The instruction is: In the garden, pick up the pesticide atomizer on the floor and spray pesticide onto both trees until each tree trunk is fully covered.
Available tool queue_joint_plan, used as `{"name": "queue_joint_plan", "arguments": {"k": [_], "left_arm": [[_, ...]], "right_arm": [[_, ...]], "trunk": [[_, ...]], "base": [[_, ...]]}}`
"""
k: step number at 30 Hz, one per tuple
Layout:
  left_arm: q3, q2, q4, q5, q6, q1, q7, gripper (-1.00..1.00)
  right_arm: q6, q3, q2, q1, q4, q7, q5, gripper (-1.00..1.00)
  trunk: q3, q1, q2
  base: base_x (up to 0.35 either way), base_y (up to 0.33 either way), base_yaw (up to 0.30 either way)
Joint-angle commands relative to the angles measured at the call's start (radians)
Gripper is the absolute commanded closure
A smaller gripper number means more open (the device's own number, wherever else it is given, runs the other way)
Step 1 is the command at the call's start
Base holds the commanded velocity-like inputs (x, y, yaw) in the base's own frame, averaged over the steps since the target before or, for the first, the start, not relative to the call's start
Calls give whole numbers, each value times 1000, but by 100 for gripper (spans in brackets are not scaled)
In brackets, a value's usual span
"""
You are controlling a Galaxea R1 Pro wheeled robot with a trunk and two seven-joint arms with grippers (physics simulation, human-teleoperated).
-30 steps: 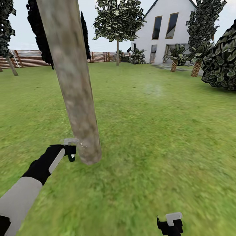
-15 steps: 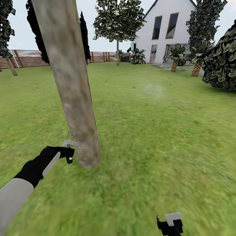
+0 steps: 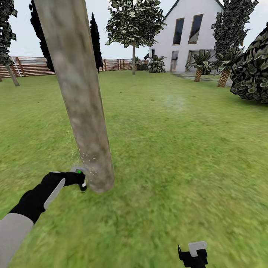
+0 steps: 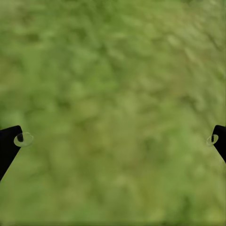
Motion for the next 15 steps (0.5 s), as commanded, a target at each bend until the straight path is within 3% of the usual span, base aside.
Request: {"name": "queue_joint_plan", "arguments": {"k": [1, 4, 10, 15], "left_arm": [[4, 2, -18, -2, 0, 0, -1, 100], [4, 3, -26, -10, -3, 4, 1, 100], [7, 4, -19, -11, -9, 5, 10, 100], [7, 3, -11, -11, -11, 5, 11, 100]], "right_arm": [[0, 0, 0, 0, 0, 0, 0, -100], [0, 0, 0, 0, 0, 0, 0, -100], [0, 0, 0, 0, 0, 0, 0, -100], [0, 0, 0, 0, 0, 0, 0, -100]], "trunk": [[0, 0, 0], [0, 0, 0], [0, 0, 0], [0, 0, 0]], "base": [[0, 0, 0], [0, -92, 0], [0, -260, 2], [0, -274, 198]]}}
